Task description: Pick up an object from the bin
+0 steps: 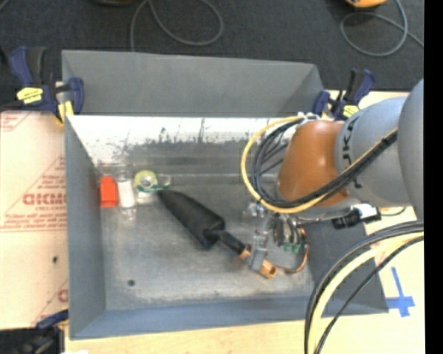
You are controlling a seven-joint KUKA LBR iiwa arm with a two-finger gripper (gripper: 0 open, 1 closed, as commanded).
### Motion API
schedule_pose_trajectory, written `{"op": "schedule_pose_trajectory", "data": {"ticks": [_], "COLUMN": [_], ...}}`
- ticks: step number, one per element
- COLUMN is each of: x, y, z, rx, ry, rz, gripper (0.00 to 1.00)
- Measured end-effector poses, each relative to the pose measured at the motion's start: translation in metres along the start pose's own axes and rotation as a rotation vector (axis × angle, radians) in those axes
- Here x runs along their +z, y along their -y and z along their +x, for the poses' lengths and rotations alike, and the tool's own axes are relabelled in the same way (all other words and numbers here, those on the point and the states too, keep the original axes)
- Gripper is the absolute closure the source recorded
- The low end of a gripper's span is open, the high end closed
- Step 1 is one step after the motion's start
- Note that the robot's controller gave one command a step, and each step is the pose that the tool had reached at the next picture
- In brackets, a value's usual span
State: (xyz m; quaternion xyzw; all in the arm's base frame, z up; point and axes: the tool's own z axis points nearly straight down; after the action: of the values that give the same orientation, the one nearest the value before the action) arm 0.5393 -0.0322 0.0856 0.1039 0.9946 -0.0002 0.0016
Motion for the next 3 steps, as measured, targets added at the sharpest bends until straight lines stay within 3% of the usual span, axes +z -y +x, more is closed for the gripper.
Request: {"op": "schedule_pose_trajectory", "data": {"ticks": [1, 3], "x": [0.0079, 0.0066], "y": [-0.0035, -0.0033], "z": [0.0094, 0.0099], "rx": [0.243, 0.242], "ry": [-0.003, -0.003], "rz": [0.000, 0.001], "gripper": [1.00, 1.00]}}
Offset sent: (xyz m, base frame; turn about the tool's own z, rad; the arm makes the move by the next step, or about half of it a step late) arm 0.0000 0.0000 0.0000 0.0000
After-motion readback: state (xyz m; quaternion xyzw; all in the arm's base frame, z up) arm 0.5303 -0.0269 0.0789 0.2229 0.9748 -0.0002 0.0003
